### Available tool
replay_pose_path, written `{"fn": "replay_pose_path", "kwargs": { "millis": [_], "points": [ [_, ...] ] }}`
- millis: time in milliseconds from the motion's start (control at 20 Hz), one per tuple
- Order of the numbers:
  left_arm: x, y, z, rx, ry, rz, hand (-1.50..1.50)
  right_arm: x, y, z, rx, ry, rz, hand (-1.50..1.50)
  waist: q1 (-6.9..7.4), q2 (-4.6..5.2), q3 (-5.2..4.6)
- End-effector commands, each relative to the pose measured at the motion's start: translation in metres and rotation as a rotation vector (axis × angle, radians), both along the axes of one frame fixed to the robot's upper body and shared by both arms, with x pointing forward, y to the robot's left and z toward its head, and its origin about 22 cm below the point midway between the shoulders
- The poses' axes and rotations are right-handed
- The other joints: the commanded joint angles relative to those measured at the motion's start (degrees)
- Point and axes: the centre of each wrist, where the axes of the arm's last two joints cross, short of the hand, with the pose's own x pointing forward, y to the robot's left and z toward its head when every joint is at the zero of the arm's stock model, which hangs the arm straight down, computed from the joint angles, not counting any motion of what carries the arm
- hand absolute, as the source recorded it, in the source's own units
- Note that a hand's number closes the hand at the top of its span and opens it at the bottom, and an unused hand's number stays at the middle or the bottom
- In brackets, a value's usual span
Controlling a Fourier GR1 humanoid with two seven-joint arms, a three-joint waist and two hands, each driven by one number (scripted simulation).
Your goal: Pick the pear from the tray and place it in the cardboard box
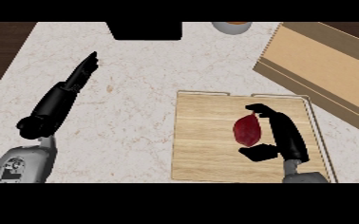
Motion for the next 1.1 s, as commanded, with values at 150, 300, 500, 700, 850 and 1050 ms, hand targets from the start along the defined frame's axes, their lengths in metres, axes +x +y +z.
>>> {"fn": "replay_pose_path", "kwargs": {
  "millis": [150, 300, 500, 700, 850, 1050],
  "points": [
    [-0.011, -0.001, -0.004, -0.003, -0.015, 0.004, 0.00, 0.004, -0.005, -0.008, -0.050, -0.146, -0.017, 1.50, 0.12, 0.15, 0.24],
    [-0.009, -0.020, -0.002, 0.000, -0.013, 0.009, 0.00, -0.005, 0.011, -0.024, -0.075, -0.208, -0.032, 1.50, 0.14, 0.15, 0.25],
    [-0.002, 0.000, -0.008, -0.001, -0.011, -0.008, 0.00, 0.014, 0.008, -0.014, -0.170, -0.280, 0.087, 1.50, 0.34, 0.25, 0.24],
    [0.005, -0.021, -0.001, 0.007, -0.025, -0.039, 0.00, 0.046, 0.016, 0.022, -0.412, -0.228, 0.536, 1.50, 3.11, 0.66, 0.14],
    [0.007, -0.014, -0.001, -0.002, -0.006, -0.037, 0.00, 0.063, 0.037, 0.040, -0.481, -0.276, 0.721, 1.50, 2.55, 0.51, 0.19],
    [0.008, -0.012, 0.002, -0.015, -0.011, -0.025, 0.00, 0.087, 0.029, 0.083, -0.521, -0.458, 0.762, 1.50, 0.89, 0.23, 0.24]
  ]
}}
